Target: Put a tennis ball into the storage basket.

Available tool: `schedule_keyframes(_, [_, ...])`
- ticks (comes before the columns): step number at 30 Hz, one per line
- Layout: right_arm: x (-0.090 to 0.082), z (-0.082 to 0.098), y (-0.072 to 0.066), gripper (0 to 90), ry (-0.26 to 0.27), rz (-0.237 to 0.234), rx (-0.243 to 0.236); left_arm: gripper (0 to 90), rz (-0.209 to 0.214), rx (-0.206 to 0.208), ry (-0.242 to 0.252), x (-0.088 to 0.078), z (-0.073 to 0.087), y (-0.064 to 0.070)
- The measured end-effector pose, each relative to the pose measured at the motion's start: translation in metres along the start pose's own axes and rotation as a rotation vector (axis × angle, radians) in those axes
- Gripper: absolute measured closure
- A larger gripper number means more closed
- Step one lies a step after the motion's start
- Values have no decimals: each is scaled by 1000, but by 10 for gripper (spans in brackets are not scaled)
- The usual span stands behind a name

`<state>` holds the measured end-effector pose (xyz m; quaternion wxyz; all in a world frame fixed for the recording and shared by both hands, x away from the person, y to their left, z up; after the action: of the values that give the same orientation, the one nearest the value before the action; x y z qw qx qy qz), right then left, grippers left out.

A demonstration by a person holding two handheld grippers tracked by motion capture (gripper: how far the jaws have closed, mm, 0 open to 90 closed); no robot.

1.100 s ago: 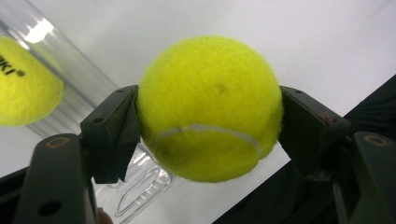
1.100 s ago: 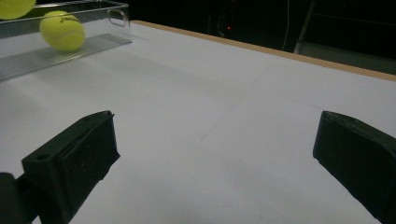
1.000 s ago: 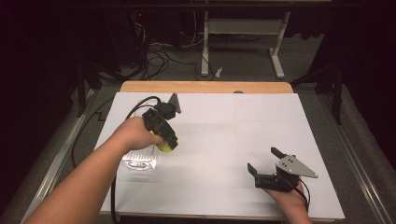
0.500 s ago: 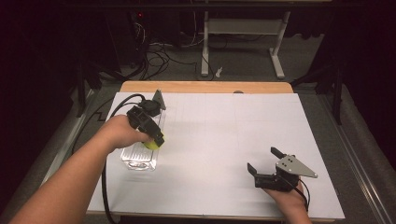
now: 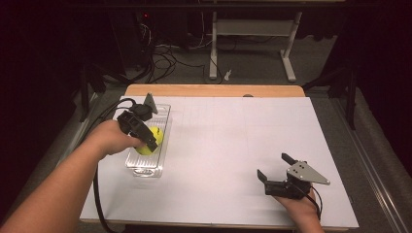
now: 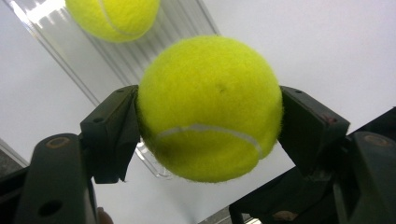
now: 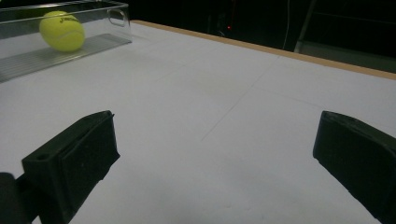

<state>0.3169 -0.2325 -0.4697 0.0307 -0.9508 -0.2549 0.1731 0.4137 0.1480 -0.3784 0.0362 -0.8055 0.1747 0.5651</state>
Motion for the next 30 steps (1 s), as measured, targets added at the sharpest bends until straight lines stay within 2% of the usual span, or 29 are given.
schedule_keyframes(9, [0,0,0,3,2,-2,2,271,-11,-21,-1,2,2,-10])
schedule_keyframes(30, [-1,0,0,3,2,-3,4,271,-23,-26,-28,22,10,-14])
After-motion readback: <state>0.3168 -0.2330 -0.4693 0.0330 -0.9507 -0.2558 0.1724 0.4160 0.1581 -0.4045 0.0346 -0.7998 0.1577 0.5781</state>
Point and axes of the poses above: each handheld gripper's, and its own axes: x roughly forward along the jaws, z roughly out of its underside, y roughly to its right, the point moved 4 cm from there along x, roughly forward along the jaws, and after that the axes turned 12 degrees about x, right-handed, at the moved point
